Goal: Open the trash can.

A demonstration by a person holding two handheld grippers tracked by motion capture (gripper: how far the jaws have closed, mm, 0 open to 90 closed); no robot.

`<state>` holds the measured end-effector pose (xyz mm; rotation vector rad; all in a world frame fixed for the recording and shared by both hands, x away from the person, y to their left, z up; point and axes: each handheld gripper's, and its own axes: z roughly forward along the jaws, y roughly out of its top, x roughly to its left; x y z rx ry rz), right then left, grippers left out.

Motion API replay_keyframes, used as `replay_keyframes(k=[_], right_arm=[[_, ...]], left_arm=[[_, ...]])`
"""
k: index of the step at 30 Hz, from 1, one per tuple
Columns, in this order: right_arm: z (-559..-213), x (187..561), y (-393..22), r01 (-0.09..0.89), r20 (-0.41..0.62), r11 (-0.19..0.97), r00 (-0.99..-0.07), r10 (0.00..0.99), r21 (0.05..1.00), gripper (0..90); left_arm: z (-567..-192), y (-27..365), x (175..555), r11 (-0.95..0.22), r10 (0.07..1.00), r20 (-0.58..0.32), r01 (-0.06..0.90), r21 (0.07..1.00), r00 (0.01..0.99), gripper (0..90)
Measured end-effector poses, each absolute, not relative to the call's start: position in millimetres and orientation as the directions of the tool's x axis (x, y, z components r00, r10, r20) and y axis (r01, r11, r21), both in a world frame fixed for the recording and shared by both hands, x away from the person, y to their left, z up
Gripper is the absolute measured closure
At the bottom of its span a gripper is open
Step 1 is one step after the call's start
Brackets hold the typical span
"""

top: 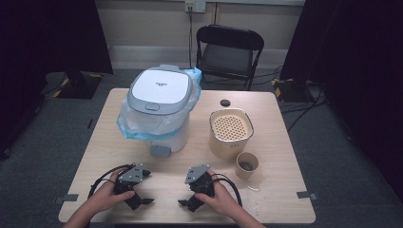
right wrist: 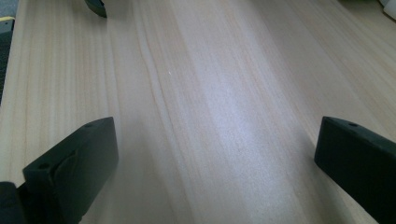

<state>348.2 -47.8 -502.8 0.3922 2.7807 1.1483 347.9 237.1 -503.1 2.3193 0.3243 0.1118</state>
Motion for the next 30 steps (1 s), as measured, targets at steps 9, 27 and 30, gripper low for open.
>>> replay_keyframes(k=[9, 27, 30], right_arm=[[-502.6, 349.1, -47.7, 0.187, -0.001, 0.684, -0.964, 0.265, 0.705, 0.0], [-502.6, 349.4, -47.7, 0.184, -0.001, 0.685, -0.965, 0.261, 0.705, 0.0], [-502.5, 349.5, -47.7, 0.184, -0.001, 0.685, -0.965, 0.261, 0.704, 0.0]], left_arm=[[-499.6, 235.5, 346.6, -0.661, 0.302, -0.056, 0.251, 0.707, 0.952, 0.4], [-467.0, 247.4, 359.1, -0.553, 0.406, -0.203, 0.416, 0.722, 0.891, 15.8], [-462.7, 251.1, 360.4, -0.561, 0.417, -0.199, 0.423, 0.712, 0.887, 15.8]])
